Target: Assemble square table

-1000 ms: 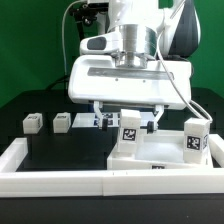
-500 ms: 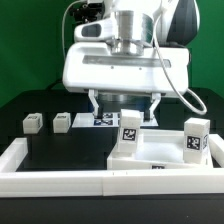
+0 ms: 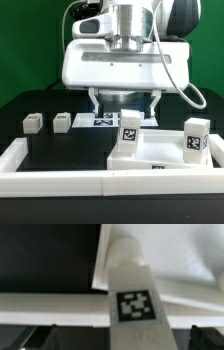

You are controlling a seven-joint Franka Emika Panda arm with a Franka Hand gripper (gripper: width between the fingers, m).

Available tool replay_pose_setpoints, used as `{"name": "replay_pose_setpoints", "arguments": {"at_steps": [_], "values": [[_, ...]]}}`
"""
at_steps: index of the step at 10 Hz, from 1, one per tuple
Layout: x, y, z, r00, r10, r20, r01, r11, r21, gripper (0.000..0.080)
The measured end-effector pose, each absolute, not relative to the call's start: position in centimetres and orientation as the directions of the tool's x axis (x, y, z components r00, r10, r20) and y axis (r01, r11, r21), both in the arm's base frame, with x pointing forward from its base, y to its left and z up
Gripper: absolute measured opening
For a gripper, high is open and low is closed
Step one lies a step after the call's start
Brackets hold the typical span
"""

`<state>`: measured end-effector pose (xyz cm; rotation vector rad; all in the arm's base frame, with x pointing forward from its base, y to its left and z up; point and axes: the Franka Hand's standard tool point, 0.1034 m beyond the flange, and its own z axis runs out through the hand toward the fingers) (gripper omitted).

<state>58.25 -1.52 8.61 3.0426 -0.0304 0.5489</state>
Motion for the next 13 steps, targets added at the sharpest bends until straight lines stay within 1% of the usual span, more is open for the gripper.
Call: {"name": "replay_pose_setpoints", "arguments": {"at_steps": [1, 2, 4, 5, 9, 10, 11, 12, 13], "values": [[58.4, -1.3, 8.4, 0.960, -0.017, 0.280, -0.026, -0.999, 0.027, 0.0649], [58.5, -1.3, 8.2, 0.972, -0.021, 0.233, -0.026, -1.000, 0.018, 0.0649], [58.3, -1.2, 7.6, 0.996, -0.028, 0.081, -0.027, -1.000, -0.010, 0.0649], [58.5, -1.3, 7.5, 0.998, -0.029, 0.052, -0.028, -0.999, -0.014, 0.0649], [58.7, -1.3, 7.5, 0.997, -0.029, 0.066, -0.028, -1.000, -0.011, 0.0649], [58.8, -1.4, 7.6, 0.997, -0.029, 0.069, -0.028, -1.000, -0.011, 0.0542], [58.9, -1.4, 7.6, 0.997, -0.030, 0.070, -0.029, -1.000, -0.011, 0.0542], [58.9, -1.5, 7.6, 0.997, -0.031, 0.070, -0.030, -0.999, -0.011, 0.0311], [58.9, -1.6, 7.7, 0.997, -0.033, 0.071, -0.032, -0.999, -0.011, 0.0289]]}}
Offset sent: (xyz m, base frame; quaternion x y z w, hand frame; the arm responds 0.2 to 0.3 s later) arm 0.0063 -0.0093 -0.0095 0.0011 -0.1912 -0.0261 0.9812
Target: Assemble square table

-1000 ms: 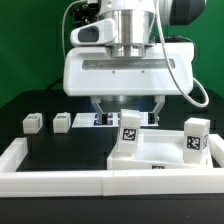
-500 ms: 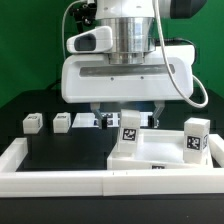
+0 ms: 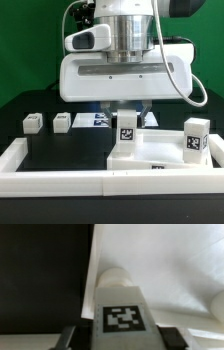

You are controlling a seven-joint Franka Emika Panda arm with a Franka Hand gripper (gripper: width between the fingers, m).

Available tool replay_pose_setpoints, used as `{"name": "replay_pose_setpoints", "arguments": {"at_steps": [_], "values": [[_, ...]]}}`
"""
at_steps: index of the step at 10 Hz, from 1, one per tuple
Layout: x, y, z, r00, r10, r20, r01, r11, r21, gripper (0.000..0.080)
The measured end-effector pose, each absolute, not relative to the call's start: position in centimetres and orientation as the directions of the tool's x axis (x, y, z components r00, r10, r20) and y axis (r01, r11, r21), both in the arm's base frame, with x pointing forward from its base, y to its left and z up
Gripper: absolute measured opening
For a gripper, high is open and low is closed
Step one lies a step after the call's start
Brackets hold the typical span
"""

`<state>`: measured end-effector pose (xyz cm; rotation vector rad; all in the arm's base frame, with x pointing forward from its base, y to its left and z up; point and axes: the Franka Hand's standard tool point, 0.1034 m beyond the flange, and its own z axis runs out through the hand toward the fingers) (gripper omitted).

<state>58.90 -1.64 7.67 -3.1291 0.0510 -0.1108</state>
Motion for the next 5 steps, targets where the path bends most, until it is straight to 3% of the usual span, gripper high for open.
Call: {"name": "replay_pose_setpoints", "arguments": {"at_steps": [5], "values": [[58.87, -1.74, 7.63, 0.994, -0.090, 0.069, -0.089, -0.996, -0.017, 0.0289]]}}
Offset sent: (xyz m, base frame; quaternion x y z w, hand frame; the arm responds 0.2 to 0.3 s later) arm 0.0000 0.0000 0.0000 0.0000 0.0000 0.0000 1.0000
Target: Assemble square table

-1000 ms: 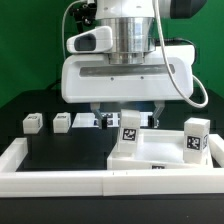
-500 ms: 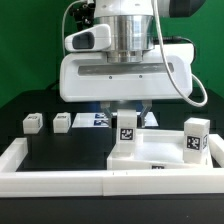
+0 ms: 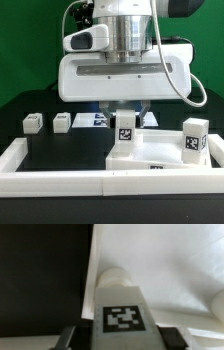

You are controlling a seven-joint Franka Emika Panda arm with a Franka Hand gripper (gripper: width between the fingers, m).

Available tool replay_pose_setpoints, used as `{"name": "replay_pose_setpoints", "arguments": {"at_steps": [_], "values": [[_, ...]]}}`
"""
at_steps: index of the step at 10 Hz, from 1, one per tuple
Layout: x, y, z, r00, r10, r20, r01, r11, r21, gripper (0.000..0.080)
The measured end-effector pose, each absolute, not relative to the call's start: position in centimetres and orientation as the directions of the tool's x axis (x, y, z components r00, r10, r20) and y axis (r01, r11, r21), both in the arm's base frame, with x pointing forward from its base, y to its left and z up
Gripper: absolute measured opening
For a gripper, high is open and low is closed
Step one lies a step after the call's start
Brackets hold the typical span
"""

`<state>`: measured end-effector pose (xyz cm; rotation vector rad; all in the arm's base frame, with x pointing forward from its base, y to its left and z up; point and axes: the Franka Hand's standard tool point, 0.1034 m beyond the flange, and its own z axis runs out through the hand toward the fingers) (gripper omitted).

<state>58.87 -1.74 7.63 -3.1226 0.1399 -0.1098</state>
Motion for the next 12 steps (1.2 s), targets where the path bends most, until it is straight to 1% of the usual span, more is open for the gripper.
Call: {"name": "replay_pose_setpoints", "arguments": {"at_steps": [3, 5, 6, 9, 10, 11, 12], "values": [[58.9, -1.7, 7.6, 0.957, -0.282, 0.065, -0.281, -0.959, -0.031, 0.0290], [58.8, -1.4, 7.6, 0.880, -0.471, 0.059, -0.469, -0.882, -0.051, 0.0291], [58.9, -1.2, 7.6, 0.843, -0.535, 0.060, -0.532, -0.844, -0.059, 0.0291], [59.0, -0.4, 7.5, 0.653, -0.756, 0.040, -0.752, -0.654, -0.085, 0.0291], [59.1, -0.2, 7.5, 0.604, -0.796, 0.038, -0.791, -0.604, -0.091, 0.0291], [59.1, 0.2, 7.5, 0.509, -0.861, 0.025, -0.855, -0.508, -0.101, 0.0291], [59.1, 0.6, 7.5, 0.417, -0.909, 0.014, -0.903, -0.417, -0.102, 0.0291]]}}
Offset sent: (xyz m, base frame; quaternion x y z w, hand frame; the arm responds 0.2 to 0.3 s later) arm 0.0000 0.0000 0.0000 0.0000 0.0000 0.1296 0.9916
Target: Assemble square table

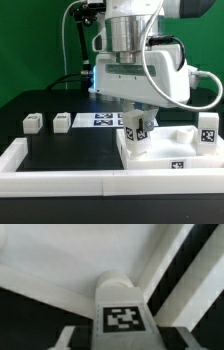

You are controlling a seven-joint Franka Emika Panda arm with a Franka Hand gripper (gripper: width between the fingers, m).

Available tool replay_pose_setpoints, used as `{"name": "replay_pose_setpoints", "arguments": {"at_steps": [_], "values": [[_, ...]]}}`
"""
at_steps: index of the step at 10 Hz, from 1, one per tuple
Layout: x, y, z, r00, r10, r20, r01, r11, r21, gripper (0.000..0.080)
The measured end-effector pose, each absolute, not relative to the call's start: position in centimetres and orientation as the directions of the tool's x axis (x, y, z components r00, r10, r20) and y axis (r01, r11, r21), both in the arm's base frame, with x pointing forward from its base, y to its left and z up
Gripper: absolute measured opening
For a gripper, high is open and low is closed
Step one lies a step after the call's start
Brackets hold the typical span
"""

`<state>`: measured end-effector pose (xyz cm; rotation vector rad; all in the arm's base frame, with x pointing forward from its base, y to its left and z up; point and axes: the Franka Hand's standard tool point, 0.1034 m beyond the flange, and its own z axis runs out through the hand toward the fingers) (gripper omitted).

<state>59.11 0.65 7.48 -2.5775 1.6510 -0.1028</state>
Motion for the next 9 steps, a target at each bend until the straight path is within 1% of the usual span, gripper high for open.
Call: {"name": "replay_pose_setpoints", "arguments": {"at_steps": [1, 2, 3, 4, 5, 6, 7, 9], "values": [[59.10, 0.71, 7.45, 0.311, -0.951, 0.002, -0.945, -0.309, -0.103, 0.0291], [59.08, 0.84, 7.41, 0.248, -0.969, -0.009, -0.964, -0.245, -0.104, 0.0291], [59.08, 0.85, 7.40, 0.254, -0.967, -0.009, -0.962, -0.252, -0.105, 0.0291], [59.07, 0.91, 7.39, 0.264, -0.964, -0.008, -0.959, -0.262, -0.104, 0.0363], [59.06, 1.05, 7.39, 0.298, -0.954, -0.005, -0.949, -0.296, -0.105, 0.0550], [59.07, 1.07, 7.39, 0.355, -0.935, 0.001, -0.929, -0.354, -0.105, 0.0550], [59.09, 1.08, 7.41, 0.390, -0.921, 0.005, -0.915, -0.389, -0.105, 0.0630], [59.12, 1.12, 7.43, 0.583, -0.812, 0.029, -0.806, -0.583, -0.101, 0.0645]]}}
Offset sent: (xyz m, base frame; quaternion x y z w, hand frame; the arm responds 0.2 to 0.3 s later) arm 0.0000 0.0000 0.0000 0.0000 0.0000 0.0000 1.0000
